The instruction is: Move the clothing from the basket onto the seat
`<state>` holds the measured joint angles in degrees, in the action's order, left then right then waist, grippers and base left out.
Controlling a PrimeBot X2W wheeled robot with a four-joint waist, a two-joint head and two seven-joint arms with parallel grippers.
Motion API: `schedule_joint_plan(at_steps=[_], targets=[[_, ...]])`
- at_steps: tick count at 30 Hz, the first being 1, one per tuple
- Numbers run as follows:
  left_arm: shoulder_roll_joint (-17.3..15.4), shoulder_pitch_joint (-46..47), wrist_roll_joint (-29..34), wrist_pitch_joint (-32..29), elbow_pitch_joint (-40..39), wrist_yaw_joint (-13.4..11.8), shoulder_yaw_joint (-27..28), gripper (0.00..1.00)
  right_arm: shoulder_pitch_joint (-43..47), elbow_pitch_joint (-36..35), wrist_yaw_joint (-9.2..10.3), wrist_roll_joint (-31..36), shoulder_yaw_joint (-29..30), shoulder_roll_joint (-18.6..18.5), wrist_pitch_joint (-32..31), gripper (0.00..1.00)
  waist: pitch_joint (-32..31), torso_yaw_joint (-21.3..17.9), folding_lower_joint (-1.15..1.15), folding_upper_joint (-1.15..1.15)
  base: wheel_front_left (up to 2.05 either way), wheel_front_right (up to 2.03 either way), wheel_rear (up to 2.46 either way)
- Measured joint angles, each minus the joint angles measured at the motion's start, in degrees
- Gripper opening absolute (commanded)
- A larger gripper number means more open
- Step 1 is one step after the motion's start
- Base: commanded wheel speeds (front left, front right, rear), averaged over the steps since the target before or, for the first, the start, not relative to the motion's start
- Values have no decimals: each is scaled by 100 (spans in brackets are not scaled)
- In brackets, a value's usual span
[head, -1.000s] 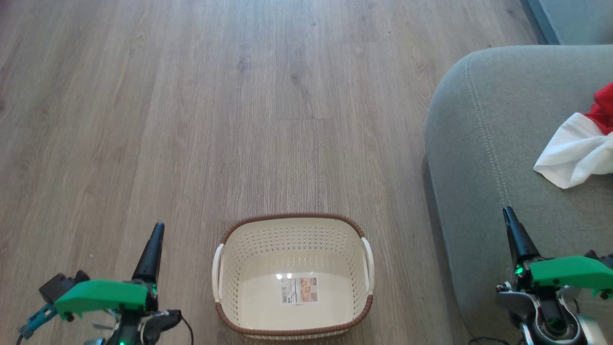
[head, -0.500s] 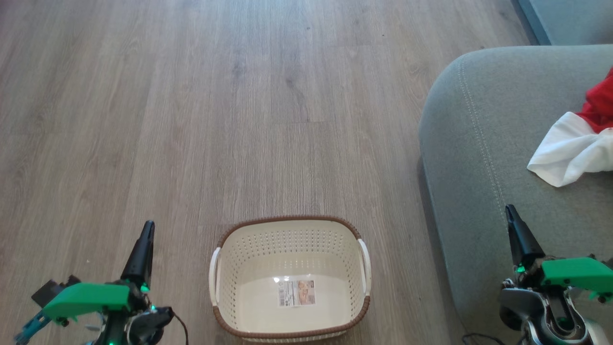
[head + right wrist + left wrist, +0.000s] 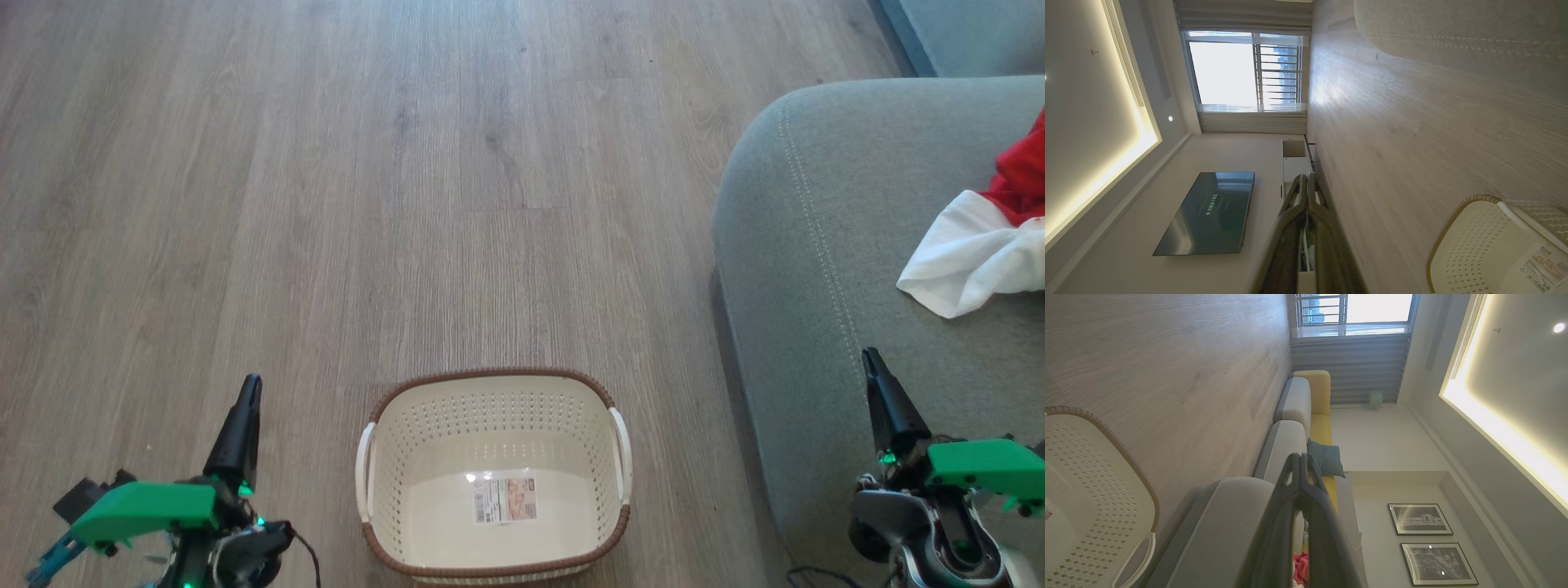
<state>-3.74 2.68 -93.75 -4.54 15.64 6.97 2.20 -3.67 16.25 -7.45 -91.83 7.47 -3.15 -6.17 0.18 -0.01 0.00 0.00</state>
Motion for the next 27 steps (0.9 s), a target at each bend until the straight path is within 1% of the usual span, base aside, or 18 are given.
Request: schedule_joint_plan(at_steps=[27], targets=[[23, 1, 3, -51, 1, 0, 105, 0, -1, -1, 0, -1, 0, 3, 0, 0, 0, 1, 0, 0, 0, 0, 0]])
